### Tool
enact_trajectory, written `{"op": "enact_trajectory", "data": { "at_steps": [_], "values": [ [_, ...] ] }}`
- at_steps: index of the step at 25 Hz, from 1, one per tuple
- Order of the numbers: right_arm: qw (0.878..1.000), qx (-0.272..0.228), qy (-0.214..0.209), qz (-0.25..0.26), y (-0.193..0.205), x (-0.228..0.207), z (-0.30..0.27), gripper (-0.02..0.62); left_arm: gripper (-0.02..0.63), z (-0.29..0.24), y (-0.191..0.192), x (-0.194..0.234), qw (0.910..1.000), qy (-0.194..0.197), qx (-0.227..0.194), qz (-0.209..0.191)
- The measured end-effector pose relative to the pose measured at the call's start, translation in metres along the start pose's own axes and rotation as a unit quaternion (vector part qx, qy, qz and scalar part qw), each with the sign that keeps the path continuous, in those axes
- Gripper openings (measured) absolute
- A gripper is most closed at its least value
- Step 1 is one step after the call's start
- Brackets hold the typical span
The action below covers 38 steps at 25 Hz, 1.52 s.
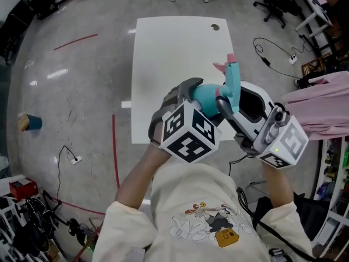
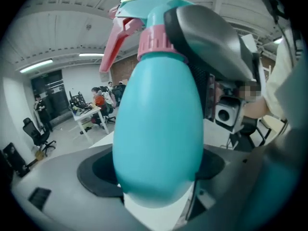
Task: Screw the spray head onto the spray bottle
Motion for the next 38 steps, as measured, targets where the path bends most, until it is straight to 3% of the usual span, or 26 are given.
{"op": "enact_trajectory", "data": {
  "at_steps": [5, 8, 11, 14, 17, 25, 27, 30, 38],
  "values": [
    [0.997, -0.006, 0.063, 0.04, 0.008, 0.006, -0.003, 0.135, 0.426, 0.002, 0.006, 0.012, 0.9973, -0.073, -0.002, 0.011],
    [0.995, -0.006, 0.083, 0.051, 0.014, 0.011, -0.001, 0.135, 0.426, 0.002, 0.01, 0.009, 0.9964, -0.083, -0.004, 0.016],
    [0.995, 0.002, 0.079, 0.062, 0.019, 0.016, 0.001, 0.135, 0.426, 0.002, 0.013, 0.003, 0.9979, -0.061, -0.01, 0.019],
    [0.997, 0.009, 0.048, 0.052, 0.02, 0.022, 0.005, 0.139, 0.426, 0.004, 0.017, 0.001, 0.9989, -0.041, -0.013, 0.019],
    [0.999, 0.031, 0.014, 0.042, 0.019, 0.027, 0.013, 0.183, 0.426, 0.007, 0.023, 0.004, 0.9994, -0.023, -0.015, 0.021],
    [0.983, 0.136, -0.035, 0.121, -0.027, 0.017, 0.05, 0.214, 0.426, 0.03, 0.033, 0.017, 0.9984, 0.038, -0.013, -0.041],
    [0.971, 0.171, -0.065, 0.152, -0.039, 0.014, 0.047, 0.224, 0.426, 0.033, 0.036, 0.016, 0.9963, 0.06, -0.01, -0.06],
    [0.944, 0.242, -0.114, 0.192, -0.04, 0.013, 0.041, 0.237, 0.426, 0.039, 0.037, 0.007, 0.9918, 0.094, 0.003, -0.087],
    [0.837, 0.433, -0.225, 0.249, -0.013, 0.024, 0.018, 0.25, 0.426, 0.036, 0.035, 0.002, 0.9891, 0.074, 0.043, -0.12]
  ]
}}
Point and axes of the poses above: the fingertips, and each gripper's own axes: z backward along the fingers, x to its left, y out of its underside, the point moved 2 cm from there along z, backward along the fingers, and after that the axes turned 2 degrees about -x, right-handed, at the moved point
